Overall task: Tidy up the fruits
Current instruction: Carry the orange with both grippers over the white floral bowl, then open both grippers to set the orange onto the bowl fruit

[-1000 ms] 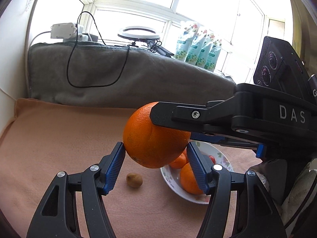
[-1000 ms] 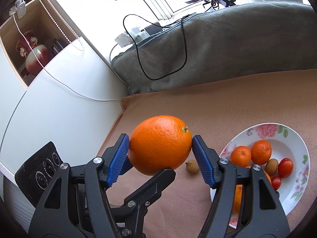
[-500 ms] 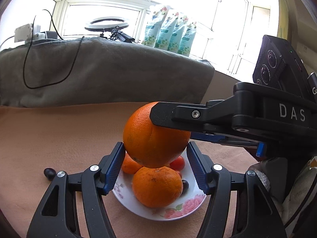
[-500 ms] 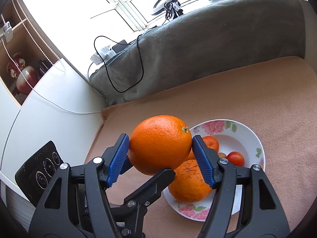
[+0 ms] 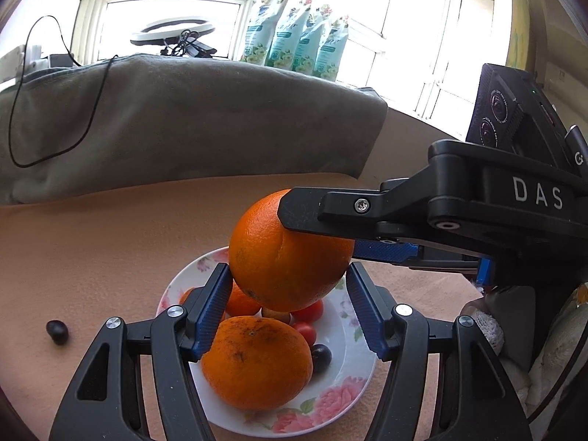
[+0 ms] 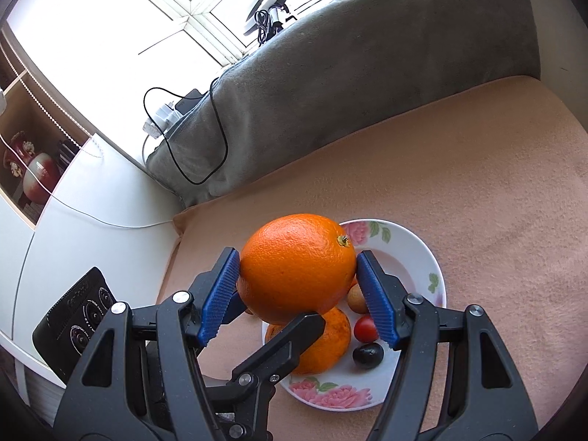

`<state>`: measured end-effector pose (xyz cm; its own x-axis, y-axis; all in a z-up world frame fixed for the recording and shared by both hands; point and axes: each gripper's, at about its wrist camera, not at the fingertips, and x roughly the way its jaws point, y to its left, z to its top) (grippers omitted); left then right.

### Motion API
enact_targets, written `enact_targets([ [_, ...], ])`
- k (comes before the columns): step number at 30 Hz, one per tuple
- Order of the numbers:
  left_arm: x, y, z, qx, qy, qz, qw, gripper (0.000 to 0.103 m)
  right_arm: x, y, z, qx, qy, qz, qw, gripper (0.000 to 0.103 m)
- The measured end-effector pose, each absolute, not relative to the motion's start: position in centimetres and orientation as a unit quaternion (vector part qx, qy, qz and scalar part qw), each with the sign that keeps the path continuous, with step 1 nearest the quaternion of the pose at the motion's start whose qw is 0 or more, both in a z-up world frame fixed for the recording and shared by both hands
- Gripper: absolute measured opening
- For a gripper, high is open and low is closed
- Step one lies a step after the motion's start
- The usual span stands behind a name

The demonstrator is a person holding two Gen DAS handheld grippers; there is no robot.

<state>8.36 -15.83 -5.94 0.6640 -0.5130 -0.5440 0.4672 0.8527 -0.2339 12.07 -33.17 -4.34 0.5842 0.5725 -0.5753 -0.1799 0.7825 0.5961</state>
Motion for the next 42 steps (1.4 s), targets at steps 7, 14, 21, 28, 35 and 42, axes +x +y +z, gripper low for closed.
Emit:
enact_targets([
  [7, 9.0, -16.5, -6.4, -0.034, 0.319, -0.271, 0.907, 0.064, 12.7, -33.9, -5.2, 0.255, 0.408, 0.216, 0.85, 0.069],
  [14, 9.6, -17.0, -7.1, -0.033, 0.334, -0.274, 0.901, 0.064, 13.5, -34.6, -6.2, 0.271, 0.421, 0.211, 0.839, 0.069],
  [21, 10.1, -17.3, -7.9, -0.035, 0.35, -0.275, 0.895, 0.064, 14.2, -34.8, -7.1, 0.276, 0.433, 0.208, 0.833, 0.069],
  [28, 10.3, -17.3, -8.2, -0.032, 0.354, -0.278, 0.893, 0.063, 14.5, -35.1, -6.8, 0.275, 0.421, 0.204, 0.84, 0.069],
  [35, 9.3, -17.0, -8.3, -0.031, 0.35, -0.278, 0.894, 0.063, 15.3, -35.1, -6.2, 0.255, 0.419, 0.197, 0.849, 0.069],
  [42, 8.7, -16.1, -7.8, -0.035, 0.348, -0.278, 0.895, 0.063, 15.4, -35.6, -6.8, 0.262, 0.419, 0.188, 0.849, 0.069],
])
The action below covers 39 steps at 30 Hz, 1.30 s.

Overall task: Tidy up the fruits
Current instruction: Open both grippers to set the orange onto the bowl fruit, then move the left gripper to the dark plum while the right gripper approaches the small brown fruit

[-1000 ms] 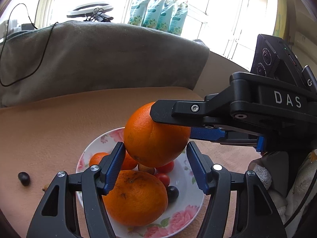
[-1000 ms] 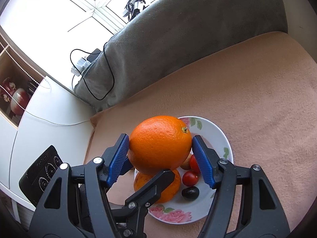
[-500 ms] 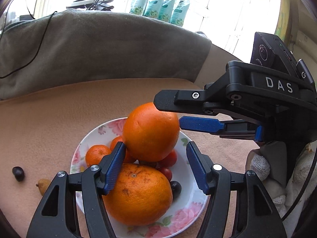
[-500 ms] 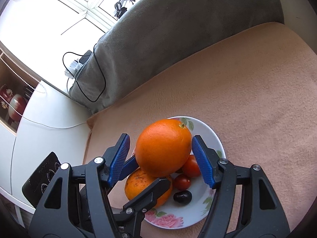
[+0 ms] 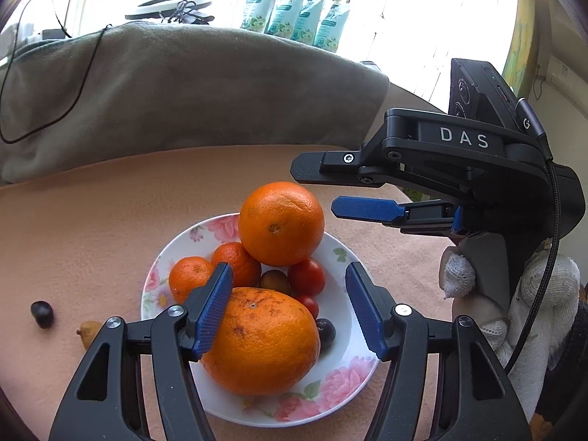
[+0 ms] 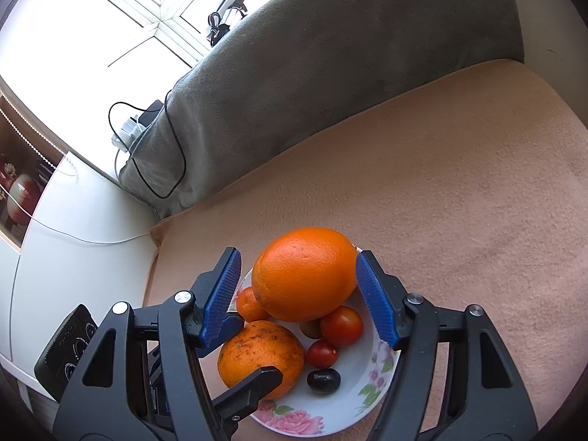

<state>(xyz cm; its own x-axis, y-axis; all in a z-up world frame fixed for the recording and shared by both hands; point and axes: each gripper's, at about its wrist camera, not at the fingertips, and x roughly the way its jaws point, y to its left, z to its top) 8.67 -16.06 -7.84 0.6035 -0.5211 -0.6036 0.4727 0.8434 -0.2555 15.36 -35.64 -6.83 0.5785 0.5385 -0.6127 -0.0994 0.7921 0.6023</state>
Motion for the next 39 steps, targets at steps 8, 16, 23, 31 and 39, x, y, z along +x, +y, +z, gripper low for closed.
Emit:
enact_targets([
  [8, 8.0, -15.2, -7.0, -0.035, 0.338, -0.277, 0.899, 0.064, 14.3, -35.9, -6.2, 0.257, 0.407, 0.182, 0.858, 0.069],
  [16, 7.2, -14.0, -5.6, -0.039, 0.319, -0.281, 0.904, 0.064, 13.0, -36.1, -4.8, 0.244, 0.382, 0.178, 0.873, 0.074],
  [23, 7.2, -12.3, -4.9, -0.049, 0.305, -0.274, 0.911, 0.064, 11.9, -35.3, -3.3, 0.206, 0.363, 0.177, 0.891, 0.075],
  [31, 7.5, -9.6, -4.7, -0.052, 0.3, -0.241, 0.921, 0.064, 11.1, -33.3, -1.8, 0.166, 0.348, 0.184, 0.904, 0.078],
  [39, 8.0, -6.1, -5.4, -0.056, 0.307, -0.201, 0.928, 0.064, 10.9, -31.2, -1.4, 0.141, 0.342, 0.2, 0.907, 0.078],
])
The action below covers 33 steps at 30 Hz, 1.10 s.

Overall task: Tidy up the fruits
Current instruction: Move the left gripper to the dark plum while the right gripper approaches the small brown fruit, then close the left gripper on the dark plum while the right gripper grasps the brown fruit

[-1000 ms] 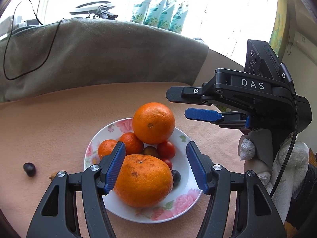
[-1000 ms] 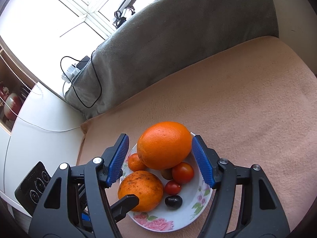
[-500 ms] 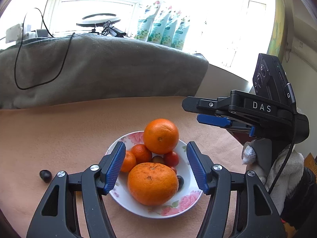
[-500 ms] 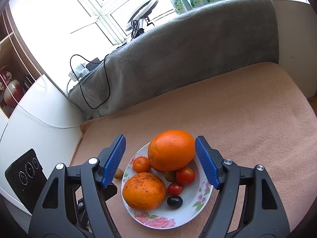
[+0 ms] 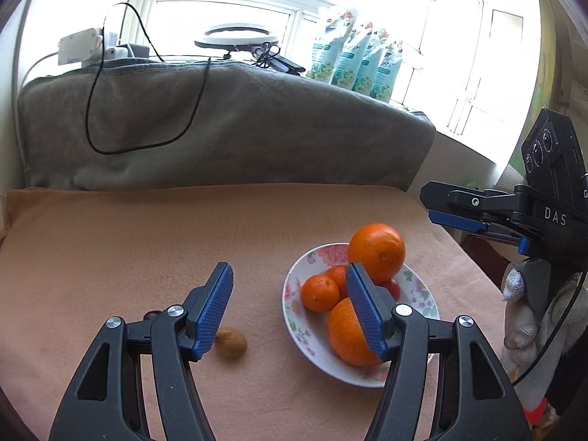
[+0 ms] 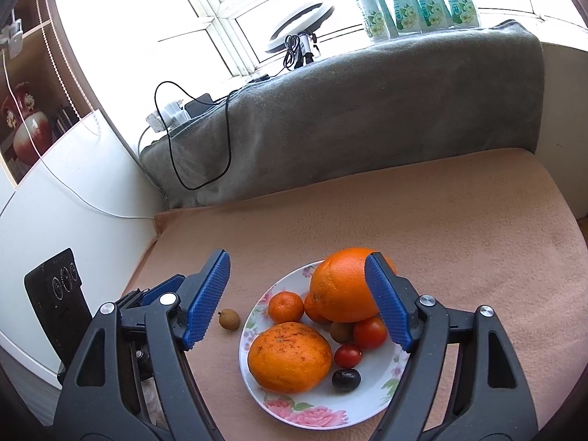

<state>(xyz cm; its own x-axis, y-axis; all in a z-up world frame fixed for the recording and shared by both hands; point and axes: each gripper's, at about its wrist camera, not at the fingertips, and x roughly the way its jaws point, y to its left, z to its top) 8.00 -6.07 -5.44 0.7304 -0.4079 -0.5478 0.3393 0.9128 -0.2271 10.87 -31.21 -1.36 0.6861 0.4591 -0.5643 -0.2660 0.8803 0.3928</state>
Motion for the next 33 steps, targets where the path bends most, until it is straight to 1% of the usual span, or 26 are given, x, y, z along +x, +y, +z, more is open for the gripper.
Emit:
enact_targets([
  [5, 8.3, -4.0, -5.9, -0.061, 0.311, -0.182, 0.931, 0.064, 10.7, -29.1, -0.8, 0.1, 0.338, 0.211, 0.912, 0.078],
  [10, 8.4, -1.8, -6.5, -0.06, 0.317, -0.161, 0.933, 0.064, 10.8, -27.5, -0.7, 0.06, 0.352, 0.214, 0.909, 0.078],
  [18, 8.4, 1.8, -7.9, -0.061, 0.334, -0.131, 0.931, 0.064, 10.8, -25.3, -1.1, 0.027, 0.364, 0.253, 0.896, 0.078],
  [27, 8.4, 3.3, -9.1, -0.068, 0.348, -0.128, 0.926, 0.063, 10.8, -21.2, -2.2, -0.03, 0.377, 0.292, 0.878, 0.078],
  [29, 8.5, 3.3, -9.4, -0.07, 0.352, -0.131, 0.924, 0.06, 10.9, -20.4, -2.7, -0.042, 0.382, 0.297, 0.874, 0.078],
  [30, 8.6, 3.2, -9.5, -0.07, 0.354, -0.132, 0.923, 0.057, 10.9, -19.9, -2.9, -0.049, 0.385, 0.3, 0.871, 0.078],
  [33, 8.8, 3.1, -10.0, -0.07, 0.361, -0.139, 0.92, 0.054, 10.9, -18.4, -3.7, -0.075, 0.394, 0.308, 0.863, 0.07],
])
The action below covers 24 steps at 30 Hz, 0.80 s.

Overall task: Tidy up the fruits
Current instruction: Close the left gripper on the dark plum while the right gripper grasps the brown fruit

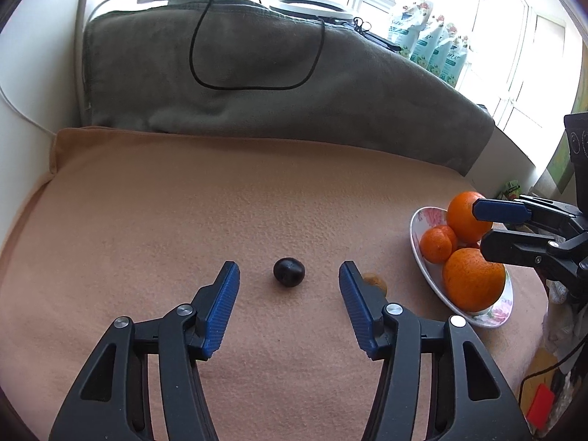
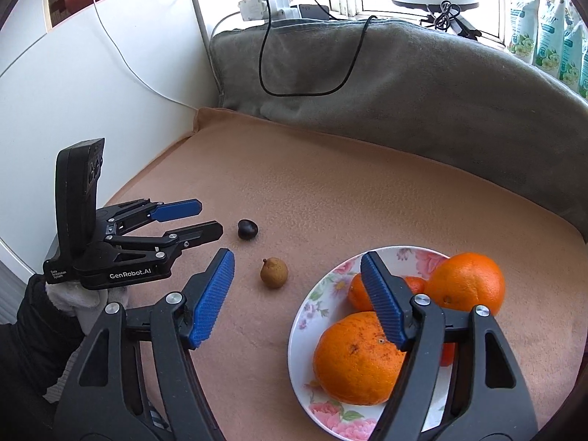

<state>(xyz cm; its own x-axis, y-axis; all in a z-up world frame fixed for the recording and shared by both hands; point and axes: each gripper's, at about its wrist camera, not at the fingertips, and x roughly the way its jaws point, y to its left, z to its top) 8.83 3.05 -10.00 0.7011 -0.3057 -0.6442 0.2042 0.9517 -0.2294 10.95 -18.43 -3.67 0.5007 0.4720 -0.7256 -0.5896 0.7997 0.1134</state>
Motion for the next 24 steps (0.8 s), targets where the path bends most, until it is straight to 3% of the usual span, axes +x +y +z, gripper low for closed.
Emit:
enact_targets([
  [4, 9.4, 2.9, -10.6, -0.074, 0.37, -0.146, 0.915, 0.048, 10.8, -16.8, -5.0, -0.104, 0.405, 0.317, 0.851, 0.064],
  [7, 9.7, 2.8, -10.9, -0.076, 0.375, -0.149, 0.912, 0.046, 11.2, -15.9, -6.0, -0.114, 0.421, 0.325, 0.839, 0.049],
  [24, 11.8, 2.8, -12.2, -0.076, 0.399, -0.158, 0.9, 0.041, 12.4, -12.1, -9.7, -0.183, 0.454, 0.332, 0.806, 0.039],
])
